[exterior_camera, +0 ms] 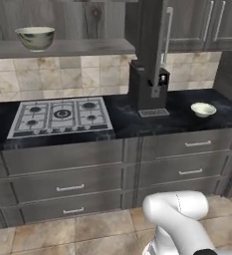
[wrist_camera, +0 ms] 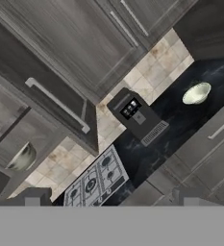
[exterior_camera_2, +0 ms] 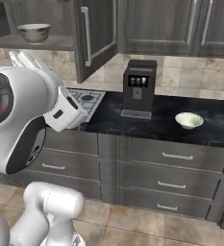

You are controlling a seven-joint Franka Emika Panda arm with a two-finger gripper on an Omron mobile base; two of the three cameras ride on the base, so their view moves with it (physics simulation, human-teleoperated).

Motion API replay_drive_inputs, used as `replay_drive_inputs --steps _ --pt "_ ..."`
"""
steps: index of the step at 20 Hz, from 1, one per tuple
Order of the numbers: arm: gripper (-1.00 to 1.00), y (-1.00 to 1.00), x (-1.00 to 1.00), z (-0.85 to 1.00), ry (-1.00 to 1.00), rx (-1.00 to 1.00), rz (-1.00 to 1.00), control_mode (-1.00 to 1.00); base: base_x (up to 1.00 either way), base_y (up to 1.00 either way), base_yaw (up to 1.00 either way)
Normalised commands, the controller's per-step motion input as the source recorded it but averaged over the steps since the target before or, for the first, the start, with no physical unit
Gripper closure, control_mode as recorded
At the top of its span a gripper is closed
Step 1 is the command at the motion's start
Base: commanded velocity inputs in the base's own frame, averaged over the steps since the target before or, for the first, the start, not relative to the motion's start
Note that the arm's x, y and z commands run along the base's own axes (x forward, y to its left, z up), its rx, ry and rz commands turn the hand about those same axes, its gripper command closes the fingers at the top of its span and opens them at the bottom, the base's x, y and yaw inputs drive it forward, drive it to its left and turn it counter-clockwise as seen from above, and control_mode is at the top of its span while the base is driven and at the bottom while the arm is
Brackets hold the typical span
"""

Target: Pick up the bowls on the counter and stack them on top of one another in the open cabinet. Place the smaller bowl on top of the larger bowl.

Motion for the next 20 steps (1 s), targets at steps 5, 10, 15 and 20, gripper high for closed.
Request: replay_drive_inputs --steps 5,10,15,20 --pt "-1.00 0.00 0.00 0.00 0.00 0.00 0.00 1.00 0.14 -0.60 0.00" --pt "-1.00 0.00 0.00 0.00 0.00 0.00 0.00 1.00 0.26 -0.53 0.02" --pt "-1.00 0.00 0.00 0.00 0.00 0.00 0.00 1.00 0.44 -0.37 0.06" --pt "-1.00 0.00 0.00 0.00 0.00 0.00 0.00 1.00 0.48 -0.34 0.06"
